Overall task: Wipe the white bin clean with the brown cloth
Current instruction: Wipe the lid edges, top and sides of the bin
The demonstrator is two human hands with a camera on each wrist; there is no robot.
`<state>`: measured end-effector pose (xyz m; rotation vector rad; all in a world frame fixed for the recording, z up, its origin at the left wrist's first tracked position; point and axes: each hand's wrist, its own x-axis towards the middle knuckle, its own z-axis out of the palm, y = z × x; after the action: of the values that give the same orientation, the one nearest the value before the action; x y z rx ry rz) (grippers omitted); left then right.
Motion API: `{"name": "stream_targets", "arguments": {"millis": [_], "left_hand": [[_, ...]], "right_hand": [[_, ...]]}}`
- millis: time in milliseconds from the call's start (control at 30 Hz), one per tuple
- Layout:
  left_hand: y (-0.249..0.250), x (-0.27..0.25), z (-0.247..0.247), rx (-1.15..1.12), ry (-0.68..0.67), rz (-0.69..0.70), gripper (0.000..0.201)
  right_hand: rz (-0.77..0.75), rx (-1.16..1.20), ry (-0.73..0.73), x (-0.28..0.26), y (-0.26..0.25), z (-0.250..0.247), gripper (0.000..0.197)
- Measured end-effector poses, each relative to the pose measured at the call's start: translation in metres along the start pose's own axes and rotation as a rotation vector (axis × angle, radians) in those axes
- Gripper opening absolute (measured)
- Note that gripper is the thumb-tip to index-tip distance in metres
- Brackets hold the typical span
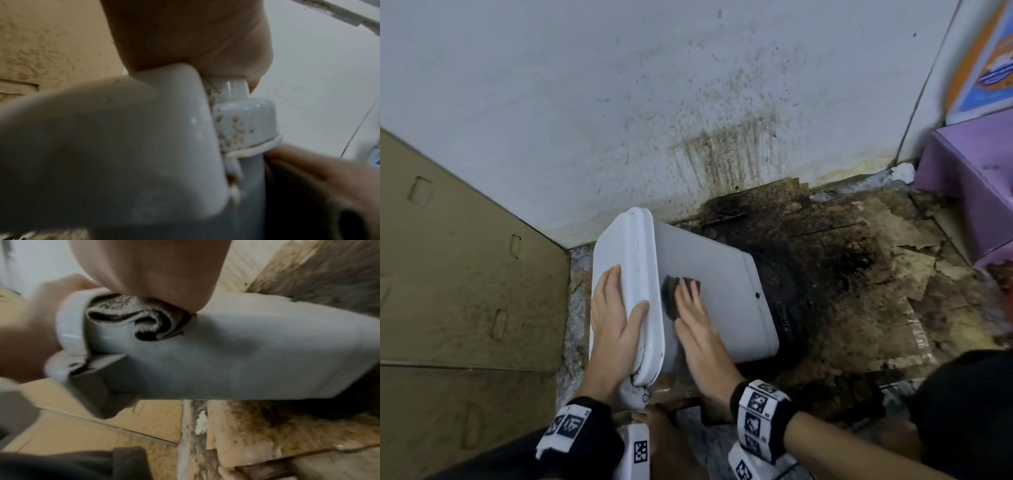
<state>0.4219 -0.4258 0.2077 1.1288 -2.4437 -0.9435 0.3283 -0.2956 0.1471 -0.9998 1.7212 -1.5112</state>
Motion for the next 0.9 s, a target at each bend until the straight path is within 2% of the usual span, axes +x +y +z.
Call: {"name": "stream_targets", "arguments": {"millis": [100,167,300,433,567,733,900], "left_hand": [[0.004,0.0,0.001,-0.003,-0.006,0.005,0.087],[0.007,0.0,0.003,0.018,-0.007,0.017,0.084],[0.007,0.0,0.002,0.006,-0.01,0.016,0.077],[0.003,0.001,0.002,-0.033,-0.009,0.025,0.083],[0.001,0.0,0.002,-0.028,-0.011,0.018,0.081],[-0.002,0.001,0.0,-0.022,0.003,0.005,0.081],[0.002,0.002,0.004,-0.009,0.009,0.011,0.078]], "right_hand": [[-0.153,-0.068,0.003,-0.004,-0.006,0.002,0.054],[-0.175,-0.109,0.013,-0.006,0.013,-0.007,0.055],[0.041,-0.09,0.11,-0.014,0.069,-0.024,0.055],[0.297,-0.051,0.183,-0.017,0.112,-0.045,0.053],[0.389,-0.004,0.209,-0.015,0.117,-0.044,0.052],[0.341,0.072,0.233,-0.007,0.077,-0.024,0.052],[0.052,0.045,0.158,0.003,0.013,0.004,0.052]]}}
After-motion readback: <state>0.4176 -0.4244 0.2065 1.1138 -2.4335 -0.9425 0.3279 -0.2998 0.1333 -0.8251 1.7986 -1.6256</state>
